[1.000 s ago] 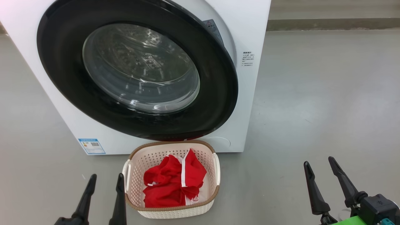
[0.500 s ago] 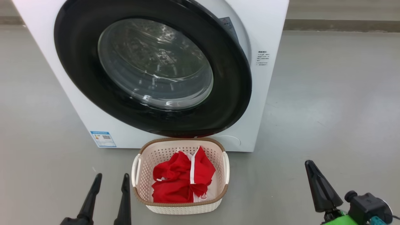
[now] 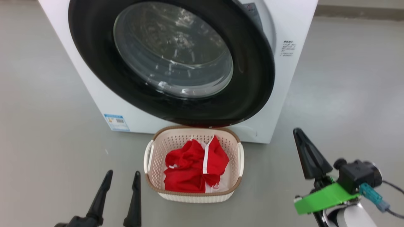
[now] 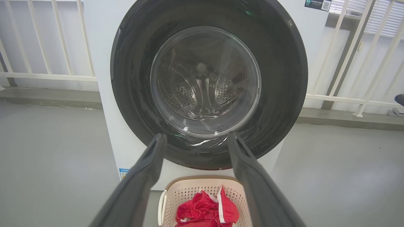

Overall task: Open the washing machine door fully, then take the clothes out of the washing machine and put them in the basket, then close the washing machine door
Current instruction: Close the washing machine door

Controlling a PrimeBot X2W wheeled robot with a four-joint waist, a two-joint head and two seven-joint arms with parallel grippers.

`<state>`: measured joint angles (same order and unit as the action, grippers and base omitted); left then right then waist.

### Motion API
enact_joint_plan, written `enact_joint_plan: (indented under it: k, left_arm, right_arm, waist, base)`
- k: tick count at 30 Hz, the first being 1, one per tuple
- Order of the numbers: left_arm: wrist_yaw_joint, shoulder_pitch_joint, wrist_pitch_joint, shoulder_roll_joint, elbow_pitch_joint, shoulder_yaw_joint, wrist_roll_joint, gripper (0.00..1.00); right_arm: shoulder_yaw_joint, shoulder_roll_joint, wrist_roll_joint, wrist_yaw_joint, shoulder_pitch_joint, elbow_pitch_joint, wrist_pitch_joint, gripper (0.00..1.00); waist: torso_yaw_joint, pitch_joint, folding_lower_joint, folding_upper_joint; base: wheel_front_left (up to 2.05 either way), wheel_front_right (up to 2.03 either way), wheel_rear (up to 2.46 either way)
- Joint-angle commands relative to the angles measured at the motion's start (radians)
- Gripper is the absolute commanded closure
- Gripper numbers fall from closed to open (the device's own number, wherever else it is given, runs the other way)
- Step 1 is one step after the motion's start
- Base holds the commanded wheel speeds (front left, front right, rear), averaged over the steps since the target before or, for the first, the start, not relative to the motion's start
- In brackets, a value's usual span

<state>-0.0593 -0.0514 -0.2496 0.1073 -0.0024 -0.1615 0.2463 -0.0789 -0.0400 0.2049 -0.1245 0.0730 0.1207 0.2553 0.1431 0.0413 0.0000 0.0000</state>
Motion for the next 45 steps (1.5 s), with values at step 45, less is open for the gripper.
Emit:
enact_joint_plan:
  k: [45]
  left_arm:
    - [0.084, 0.206, -0.012, -0.054, -0.038, 0.009, -0.043, 0.0]
  right_arm:
    - [0.13, -0.01, -0.174, -0.006, 0.697, 0.344, 0.006, 1.0]
  waist:
    - [0.145, 0.297, 0.0, 0.0]
  base:
    - [0.0, 0.0, 0.0]
